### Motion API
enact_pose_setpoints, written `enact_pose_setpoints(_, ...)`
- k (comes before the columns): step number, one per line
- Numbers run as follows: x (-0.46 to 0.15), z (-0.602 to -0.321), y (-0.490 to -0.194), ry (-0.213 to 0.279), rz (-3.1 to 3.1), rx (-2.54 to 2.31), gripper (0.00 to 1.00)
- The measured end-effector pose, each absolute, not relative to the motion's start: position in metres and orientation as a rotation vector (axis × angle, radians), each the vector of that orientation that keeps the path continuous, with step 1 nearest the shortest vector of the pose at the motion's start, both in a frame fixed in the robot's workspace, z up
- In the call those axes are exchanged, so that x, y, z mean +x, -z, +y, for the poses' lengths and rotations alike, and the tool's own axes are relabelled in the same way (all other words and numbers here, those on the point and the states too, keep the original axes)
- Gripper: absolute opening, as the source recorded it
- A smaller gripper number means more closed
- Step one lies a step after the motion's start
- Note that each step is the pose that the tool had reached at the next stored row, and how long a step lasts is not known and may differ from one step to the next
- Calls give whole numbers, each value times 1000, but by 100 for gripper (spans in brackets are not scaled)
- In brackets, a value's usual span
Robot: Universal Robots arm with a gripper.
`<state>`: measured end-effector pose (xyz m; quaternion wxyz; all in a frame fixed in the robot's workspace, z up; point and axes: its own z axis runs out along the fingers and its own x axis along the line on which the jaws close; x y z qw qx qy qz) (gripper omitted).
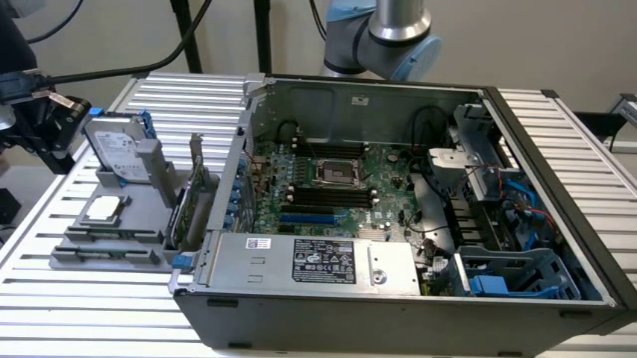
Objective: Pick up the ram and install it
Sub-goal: 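Pick up the ram and move it above insertion slot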
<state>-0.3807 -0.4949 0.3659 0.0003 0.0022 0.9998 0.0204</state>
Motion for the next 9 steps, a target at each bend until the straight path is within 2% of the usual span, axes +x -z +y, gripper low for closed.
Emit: enact_pose_setpoints(9,-381,-495,-366,-64,3137,-200,11)
